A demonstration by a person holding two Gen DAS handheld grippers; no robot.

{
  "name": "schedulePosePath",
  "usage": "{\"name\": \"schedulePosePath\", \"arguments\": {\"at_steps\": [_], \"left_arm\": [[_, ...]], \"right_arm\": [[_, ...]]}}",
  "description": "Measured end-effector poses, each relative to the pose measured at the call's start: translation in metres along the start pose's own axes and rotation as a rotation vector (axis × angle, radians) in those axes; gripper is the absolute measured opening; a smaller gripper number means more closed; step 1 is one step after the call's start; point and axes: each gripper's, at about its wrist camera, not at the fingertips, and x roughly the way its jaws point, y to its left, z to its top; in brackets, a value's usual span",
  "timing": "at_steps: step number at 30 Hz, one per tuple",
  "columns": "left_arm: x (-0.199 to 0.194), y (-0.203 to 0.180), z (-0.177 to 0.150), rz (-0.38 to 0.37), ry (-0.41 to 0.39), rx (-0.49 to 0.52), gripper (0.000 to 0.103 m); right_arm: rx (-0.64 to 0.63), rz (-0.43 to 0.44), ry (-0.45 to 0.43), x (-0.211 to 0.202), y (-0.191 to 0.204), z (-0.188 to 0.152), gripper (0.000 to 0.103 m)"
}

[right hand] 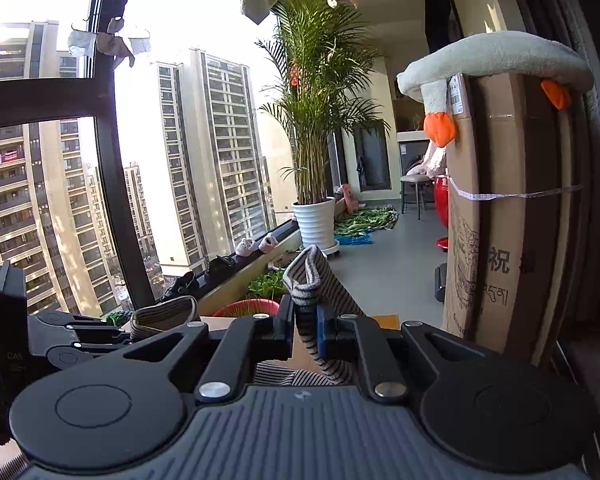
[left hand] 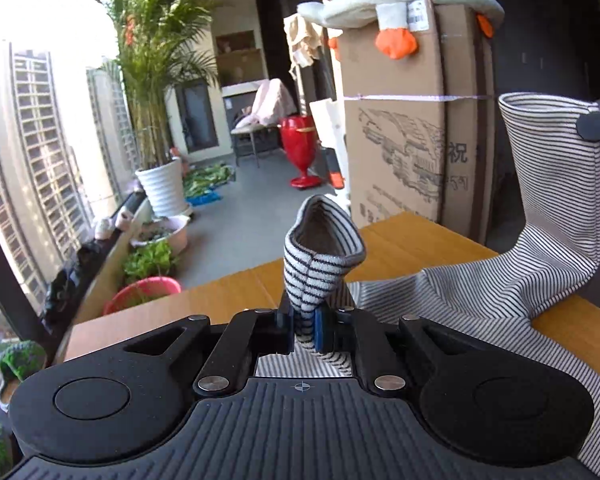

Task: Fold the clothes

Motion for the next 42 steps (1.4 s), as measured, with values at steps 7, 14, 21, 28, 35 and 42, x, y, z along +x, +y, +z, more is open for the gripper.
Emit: {"name": "schedulePosePath", "arguments": {"at_steps": [7,14,21,28,35,42], "left_arm": [[-0.104,0.120,0.023,0.261,-0.170,-0.095,0.010],[-0.101,0.112,-0.023,0.184,-0.081,-0.188,0.010],[-0.088,0.042,-0.096,0.035,0.107,-0.227,0.017],[-0.138,0.034,-0.099,0.001,0.068,-0.256,0.072],[-0.122,0.021,-0.104,-0.054,0.174,-0.311,0.063],[-0.091,0.037,-0.102,-0.045,0.196,-0.338,0.040]], "right_arm": [[-0.029,0.079,-0.076,0.013,0.034,0.025,0.010],[-0.102,0.100,0.025,0.025,0.055,0.005,0.010],[-0.118,0.058,0.260,0.028,0.045,-0.057,0.019],[-0.153,0.079,0.288,-0.012,0.042,-0.072,0.071],[-0.051,0.040,0.398,0.012,0.032,-0.097,0.063],[-0.031,0.052,0.431,0.053,0.034,-0.106,0.033]]}}
